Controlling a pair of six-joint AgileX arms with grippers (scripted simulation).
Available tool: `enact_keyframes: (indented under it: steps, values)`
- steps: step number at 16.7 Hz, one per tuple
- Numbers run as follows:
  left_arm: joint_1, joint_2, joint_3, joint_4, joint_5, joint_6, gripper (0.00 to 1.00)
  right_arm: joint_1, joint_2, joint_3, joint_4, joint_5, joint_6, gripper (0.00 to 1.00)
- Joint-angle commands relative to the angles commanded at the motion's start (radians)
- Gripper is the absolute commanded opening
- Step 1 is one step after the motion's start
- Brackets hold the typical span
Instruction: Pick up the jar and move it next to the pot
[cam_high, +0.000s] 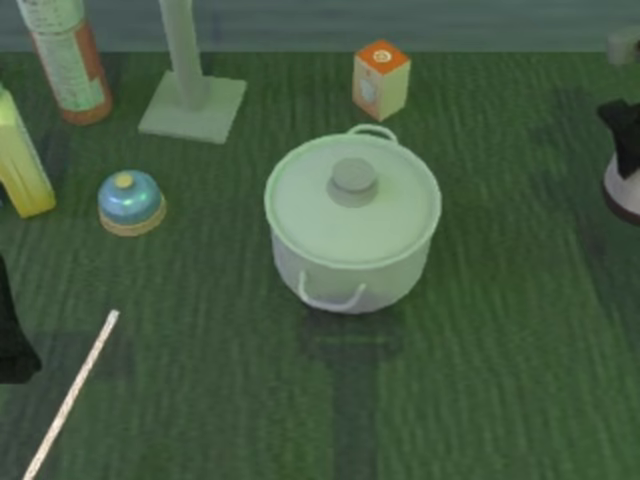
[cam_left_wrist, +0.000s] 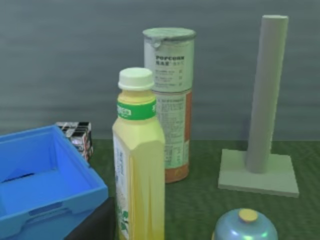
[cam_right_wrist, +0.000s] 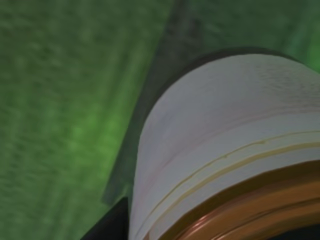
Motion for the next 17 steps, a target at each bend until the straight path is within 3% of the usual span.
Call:
enact_keyframes:
  steps: [5, 11, 14, 17]
  values:
    - [0.000, 0.000, 0.000, 0.000, 0.000, 0.000, 1.00, 0.008, -0.196, -0.182, -0.027, 0.000, -0.002, 0.00]
    - [0.000, 0.000, 0.000, 0.000, 0.000, 0.000, 1.00, 0.011, -0.192, -0.182, -0.027, -0.001, 0.014, 0.00]
    - [0.000, 0.000, 0.000, 0.000, 0.000, 0.000, 1.00, 0.055, -0.152, -0.160, -0.017, -0.002, 0.111, 0.00]
    - [0.000, 0.000, 0.000, 0.000, 0.000, 0.000, 1.00, 0.124, -0.103, -0.132, 0.008, -0.002, 0.296, 0.00]
